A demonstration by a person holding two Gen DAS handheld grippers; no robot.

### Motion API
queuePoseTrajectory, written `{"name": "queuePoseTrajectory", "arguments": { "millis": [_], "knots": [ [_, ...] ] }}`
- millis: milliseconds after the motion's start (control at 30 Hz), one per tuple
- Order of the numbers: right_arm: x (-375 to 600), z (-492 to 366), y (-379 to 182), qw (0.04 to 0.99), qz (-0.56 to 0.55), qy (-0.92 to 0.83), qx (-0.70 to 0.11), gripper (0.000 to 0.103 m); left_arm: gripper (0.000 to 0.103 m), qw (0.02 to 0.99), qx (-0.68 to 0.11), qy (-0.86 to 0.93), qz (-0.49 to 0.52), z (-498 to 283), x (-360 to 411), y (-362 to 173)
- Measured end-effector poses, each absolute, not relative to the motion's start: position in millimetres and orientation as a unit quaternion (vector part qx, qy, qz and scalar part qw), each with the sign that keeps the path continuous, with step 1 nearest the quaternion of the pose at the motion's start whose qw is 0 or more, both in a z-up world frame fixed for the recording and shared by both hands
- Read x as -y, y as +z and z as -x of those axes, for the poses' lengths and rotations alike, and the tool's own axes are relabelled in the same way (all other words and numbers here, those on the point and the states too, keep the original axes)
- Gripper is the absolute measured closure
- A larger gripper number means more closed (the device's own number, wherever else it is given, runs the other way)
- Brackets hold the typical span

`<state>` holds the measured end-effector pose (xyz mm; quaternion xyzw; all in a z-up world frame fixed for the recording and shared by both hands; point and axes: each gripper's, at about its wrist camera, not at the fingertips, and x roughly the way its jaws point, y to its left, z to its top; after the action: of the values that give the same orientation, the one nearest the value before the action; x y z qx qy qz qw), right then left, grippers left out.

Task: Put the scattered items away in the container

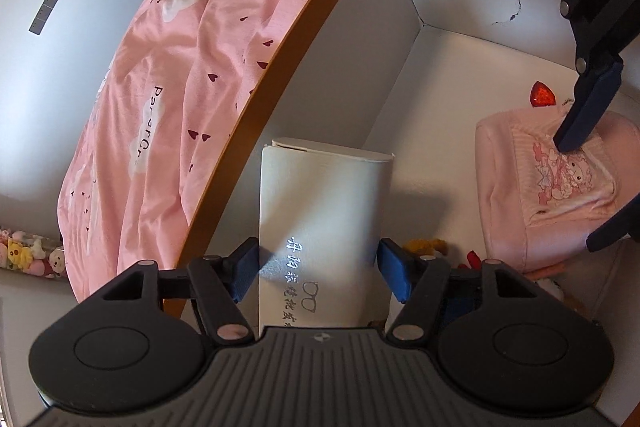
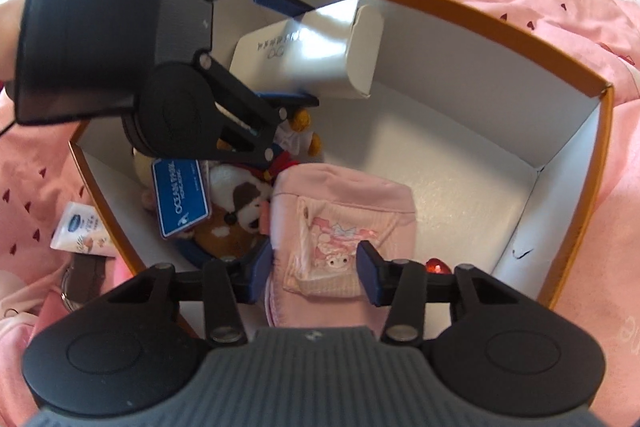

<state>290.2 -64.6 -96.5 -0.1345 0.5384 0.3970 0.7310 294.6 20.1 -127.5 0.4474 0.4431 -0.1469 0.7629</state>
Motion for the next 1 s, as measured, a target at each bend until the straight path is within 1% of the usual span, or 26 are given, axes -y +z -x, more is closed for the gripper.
{"name": "queuePoseTrajectory", "arguments": {
  "millis": [467, 800, 833, 933, 1000],
  "knots": [
    [48, -290, -100, 0.727, 0.151, 0.381, -0.551, 0.054, 0.026, 0.767, -0.434, -0.154, -0.447, -292, -26, -131],
    [51, -294, -89, 0.728, 0.135, 0.381, -0.553, 0.054, 0.026, 0.788, -0.437, -0.156, -0.405, -281, -43, -112],
    [52, -295, -87, 0.729, 0.136, 0.381, -0.553, 0.053, 0.026, 0.793, -0.436, -0.155, -0.396, -279, -47, -108],
    [65, -293, -86, 0.732, 0.133, 0.373, -0.554, 0.043, 0.026, 0.812, -0.434, -0.145, -0.363, -271, -58, -94],
    [74, -293, -85, 0.733, 0.123, 0.375, -0.554, 0.043, 0.026, 0.826, -0.431, -0.138, -0.337, -265, -66, -83]
  ]
}}
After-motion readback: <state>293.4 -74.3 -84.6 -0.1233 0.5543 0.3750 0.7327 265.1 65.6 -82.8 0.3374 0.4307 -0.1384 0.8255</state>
